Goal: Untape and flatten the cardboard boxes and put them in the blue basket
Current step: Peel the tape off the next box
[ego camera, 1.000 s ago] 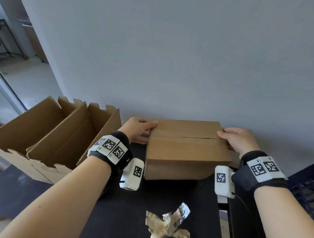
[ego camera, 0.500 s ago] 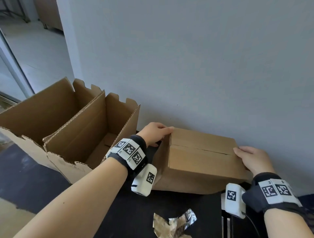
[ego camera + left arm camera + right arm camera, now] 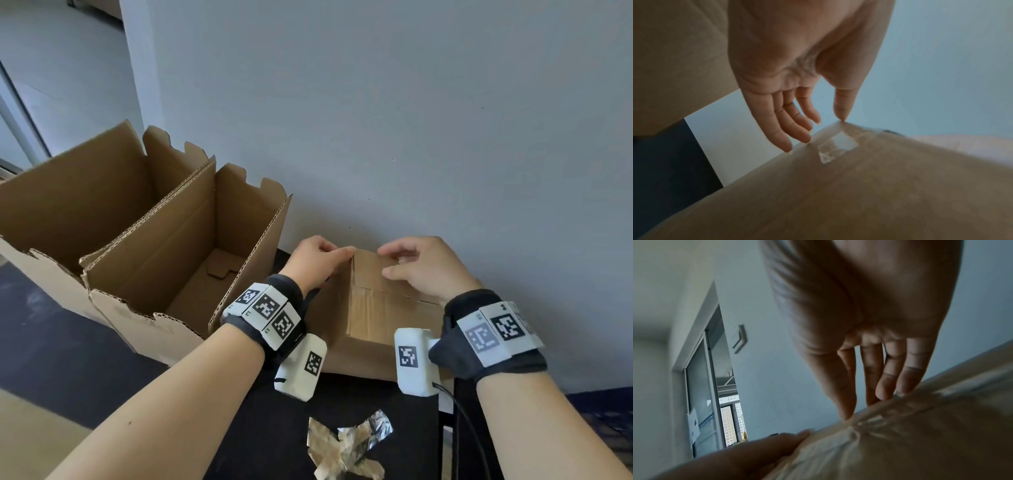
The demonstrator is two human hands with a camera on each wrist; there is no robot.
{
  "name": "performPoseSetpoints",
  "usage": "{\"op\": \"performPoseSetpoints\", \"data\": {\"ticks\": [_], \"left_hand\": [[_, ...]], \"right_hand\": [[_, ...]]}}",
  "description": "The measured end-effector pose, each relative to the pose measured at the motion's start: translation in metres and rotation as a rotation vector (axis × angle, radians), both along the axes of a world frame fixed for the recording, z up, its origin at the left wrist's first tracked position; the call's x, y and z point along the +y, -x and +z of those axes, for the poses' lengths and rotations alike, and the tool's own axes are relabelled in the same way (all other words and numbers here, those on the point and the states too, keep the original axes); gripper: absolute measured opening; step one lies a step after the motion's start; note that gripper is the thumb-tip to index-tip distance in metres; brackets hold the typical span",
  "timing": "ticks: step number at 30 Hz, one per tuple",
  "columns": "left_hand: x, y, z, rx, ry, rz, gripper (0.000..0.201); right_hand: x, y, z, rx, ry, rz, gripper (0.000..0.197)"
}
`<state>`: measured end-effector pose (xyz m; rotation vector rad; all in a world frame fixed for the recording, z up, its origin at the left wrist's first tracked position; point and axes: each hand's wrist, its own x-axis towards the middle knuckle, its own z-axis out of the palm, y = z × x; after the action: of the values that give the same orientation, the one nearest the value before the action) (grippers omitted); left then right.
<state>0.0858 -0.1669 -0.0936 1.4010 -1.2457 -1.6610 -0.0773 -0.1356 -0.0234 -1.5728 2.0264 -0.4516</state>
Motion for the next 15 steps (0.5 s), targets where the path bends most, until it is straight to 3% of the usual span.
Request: {"op": "performPoseSetpoints", "data": {"ticks": [11, 13, 15], "left_hand": [[0.014, 0.000, 0.019, -0.076, -0.016, -0.049, 0.030], [0.019, 0.002, 0.024, -0.264, 0.004, -0.119, 0.042], [0.024, 0.005, 0.031, -0.555, 0.039, -0.233, 0.061]], "right_hand": [[-0.006, 0.004, -0.004, 0.011, -0.011, 0.032, 0.033], [-0.006, 0.003, -0.004, 0.040, -0.012, 0.046, 0.031], [-0.005, 0.003, -0.004, 0.053, 0.006, 0.051, 0.030]]}}
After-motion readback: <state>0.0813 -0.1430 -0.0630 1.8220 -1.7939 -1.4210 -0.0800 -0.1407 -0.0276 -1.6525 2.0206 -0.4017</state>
